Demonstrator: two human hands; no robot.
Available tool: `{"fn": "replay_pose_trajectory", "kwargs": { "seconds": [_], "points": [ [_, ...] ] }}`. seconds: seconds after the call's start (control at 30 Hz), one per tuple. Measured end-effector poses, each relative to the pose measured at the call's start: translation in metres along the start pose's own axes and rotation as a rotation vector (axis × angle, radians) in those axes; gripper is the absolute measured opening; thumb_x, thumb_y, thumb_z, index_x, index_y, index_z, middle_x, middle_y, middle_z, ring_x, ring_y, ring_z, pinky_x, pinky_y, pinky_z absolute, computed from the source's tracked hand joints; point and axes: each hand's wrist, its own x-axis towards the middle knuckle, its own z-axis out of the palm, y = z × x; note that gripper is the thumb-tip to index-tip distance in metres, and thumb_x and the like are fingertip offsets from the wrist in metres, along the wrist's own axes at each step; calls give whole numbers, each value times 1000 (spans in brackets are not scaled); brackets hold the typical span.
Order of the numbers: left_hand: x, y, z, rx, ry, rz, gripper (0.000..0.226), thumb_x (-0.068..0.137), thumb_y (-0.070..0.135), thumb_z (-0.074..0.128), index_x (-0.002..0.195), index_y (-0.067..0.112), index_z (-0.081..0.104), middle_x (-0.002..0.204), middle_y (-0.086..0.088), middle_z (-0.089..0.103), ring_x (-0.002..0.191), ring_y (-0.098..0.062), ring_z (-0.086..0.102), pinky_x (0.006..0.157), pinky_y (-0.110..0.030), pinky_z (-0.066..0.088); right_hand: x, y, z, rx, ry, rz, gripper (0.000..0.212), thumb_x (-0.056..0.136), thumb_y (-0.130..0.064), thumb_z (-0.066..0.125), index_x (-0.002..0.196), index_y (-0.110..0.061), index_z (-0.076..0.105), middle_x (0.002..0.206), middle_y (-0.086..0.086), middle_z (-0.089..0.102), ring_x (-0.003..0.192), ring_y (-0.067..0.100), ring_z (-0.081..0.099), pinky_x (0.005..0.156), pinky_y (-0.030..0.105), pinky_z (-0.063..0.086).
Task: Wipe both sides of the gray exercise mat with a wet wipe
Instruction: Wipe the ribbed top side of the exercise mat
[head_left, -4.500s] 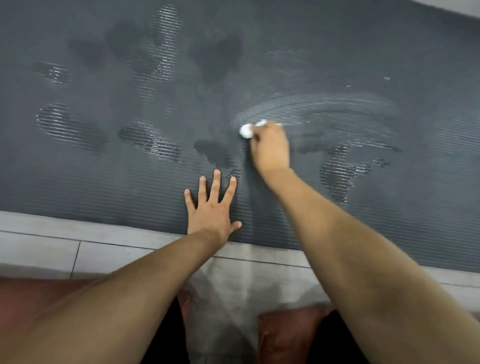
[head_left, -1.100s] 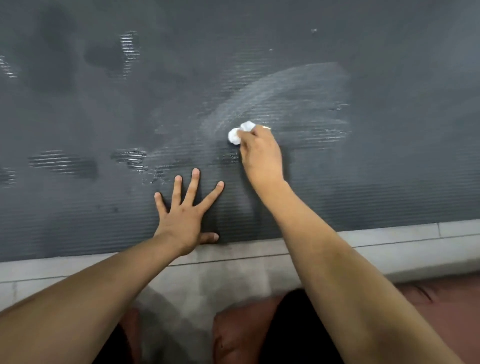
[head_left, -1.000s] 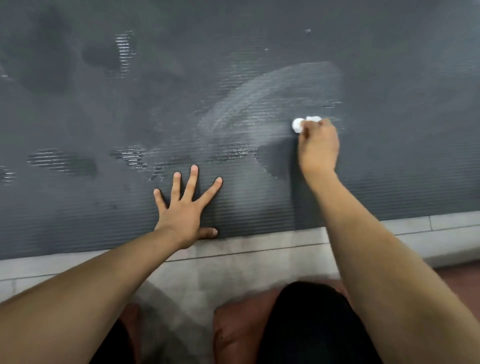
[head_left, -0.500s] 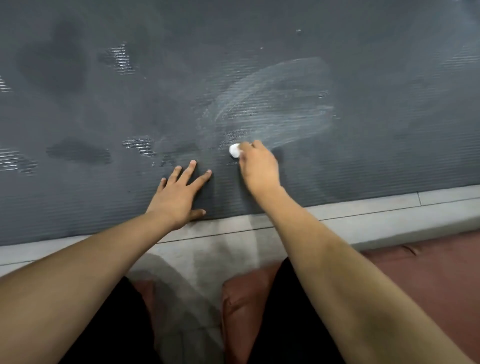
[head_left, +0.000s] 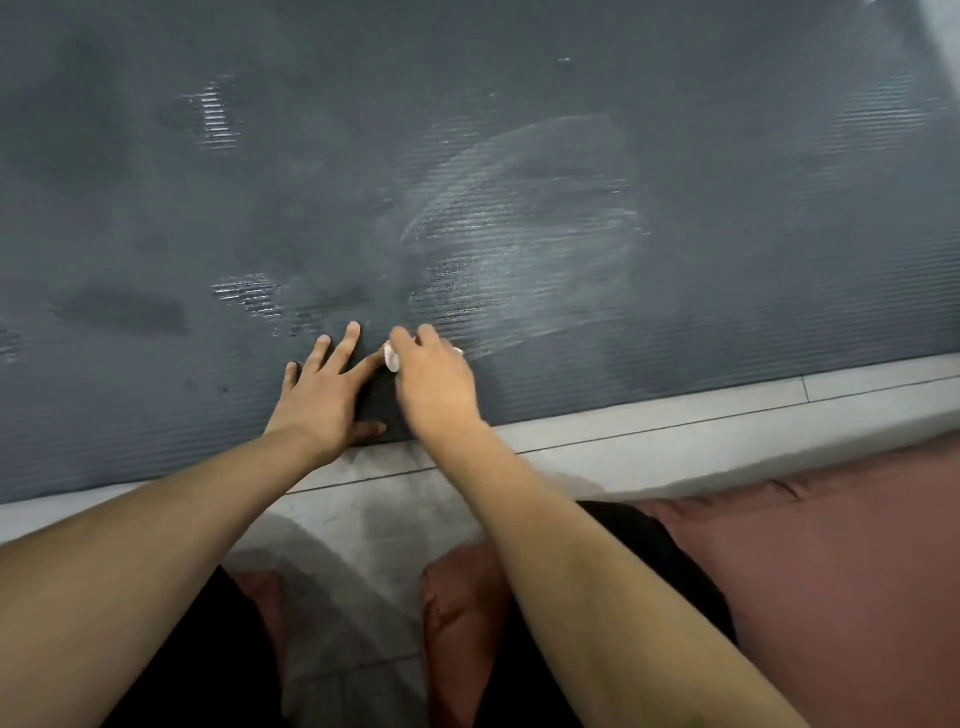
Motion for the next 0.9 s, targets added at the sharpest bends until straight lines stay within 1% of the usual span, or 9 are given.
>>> {"fn": "replay_pose_trajectory", "kwargs": {
  "seconds": [0.07,0.13,0.23,0.33,0.43,0.53,0.67,0.77,0.9],
  "points": [
    [1,-1,1,6,6,-2,103,85,49,78,160,47,7,170,6,-16,157,-29,-6,123,-61,11,3,6,-1,28,15,18,23,91,-11,51,114,-15,54,108,11,54,93,34,59,72,41,46],
    [2,-2,2,12,10,1,104,85,50,76,159,49,4,170,5,-15,157,-30,-5,123,-61,11,12,48,-16,-8,95,122,26,90,-11,52,116,-17,53,111,11,54,94,34,59,69,38,46],
    [2,-2,3,19,13,12,103,86,51,75,159,50,1,170,4,-15,157,-31,-5,123,-61,11,17,147,-63,-66,227,433,19,92,-13,49,110,-15,56,109,16,56,94,39,59,75,39,46],
    [3,-3,4,18,20,11,103,86,51,75,159,50,2,170,3,-15,157,-32,-5,123,-62,11,8,217,-103,65,349,703,17,94,-29,51,101,-17,59,108,17,58,99,39,58,84,37,44],
    [3,-2,4,0,25,14,104,84,50,77,159,50,5,171,3,-13,157,-33,-4,122,-63,12,3,187,-90,88,303,651,17,93,-28,52,100,-15,60,105,18,58,95,38,58,82,37,44],
    [4,-3,3,-5,19,13,104,84,49,78,159,49,6,171,3,-13,157,-33,-4,122,-64,12,-4,95,-38,89,158,432,18,90,-15,50,106,-14,57,104,17,57,90,37,60,75,37,45],
    [5,-6,1,-16,-11,17,104,84,49,78,158,51,4,170,4,-15,157,-34,-5,121,-65,11,-25,-13,7,118,-64,189,29,93,-9,47,120,-18,52,114,14,52,99,36,57,82,41,46],
    [7,-5,-1,-2,-58,14,108,84,48,78,158,51,0,169,4,-20,157,-34,-8,121,-65,10,-19,13,-4,101,-14,272,29,92,-6,47,117,-18,53,114,13,52,99,35,59,77,37,47],
    [7,-5,-1,-3,-78,21,109,86,47,77,158,50,-5,168,3,-24,156,-34,-11,121,-64,8,-9,138,-59,31,183,578,23,89,-6,47,107,-15,57,108,18,56,94,38,60,76,36,46]
  ]
}}
